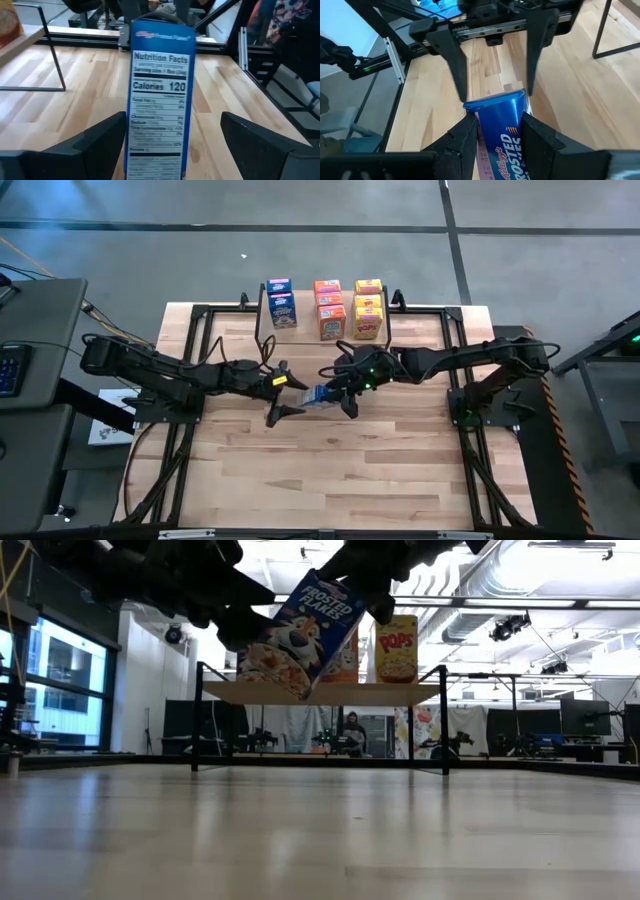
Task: Stack cereal on shelf
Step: Put the blue cereal box aligned with the other blue cereal boxes on the shelf
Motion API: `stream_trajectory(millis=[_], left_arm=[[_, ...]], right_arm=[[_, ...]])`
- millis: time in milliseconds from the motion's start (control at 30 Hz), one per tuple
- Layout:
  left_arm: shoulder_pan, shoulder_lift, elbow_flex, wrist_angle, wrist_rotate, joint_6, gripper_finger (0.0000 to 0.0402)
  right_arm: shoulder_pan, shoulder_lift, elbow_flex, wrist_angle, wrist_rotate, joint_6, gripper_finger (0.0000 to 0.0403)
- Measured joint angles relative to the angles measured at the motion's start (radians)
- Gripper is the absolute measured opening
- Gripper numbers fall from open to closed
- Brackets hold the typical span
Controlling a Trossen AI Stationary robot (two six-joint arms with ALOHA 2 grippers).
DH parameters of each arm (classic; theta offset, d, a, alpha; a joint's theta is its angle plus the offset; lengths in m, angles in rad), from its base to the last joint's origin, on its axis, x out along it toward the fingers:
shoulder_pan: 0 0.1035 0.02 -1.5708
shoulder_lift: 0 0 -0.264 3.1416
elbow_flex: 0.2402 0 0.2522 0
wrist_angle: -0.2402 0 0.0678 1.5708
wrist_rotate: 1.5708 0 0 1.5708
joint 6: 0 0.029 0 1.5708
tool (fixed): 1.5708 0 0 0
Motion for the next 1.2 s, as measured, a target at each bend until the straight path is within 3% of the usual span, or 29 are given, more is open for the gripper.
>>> stream_trajectory(millis=[300,767,1200], left_arm=[[0.0,0.0,0.0,0.001,-0.05,-0.004,0.0317],[0.001,0.0,0.0,0.001,-0.021,-0.009,0.0314],[0.001,0.0,0.0,0.001,-0.018,-0.009,0.0231]], right_arm=[[0.0,0.0,0.0,0.041,-0.008,0.003,0.0119],[0.0,0.0,0.0,0.084,-0.009,0.007,0.0119],[0.0,0.0,0.0,0.084,-0.011,0.007,0.0119]])
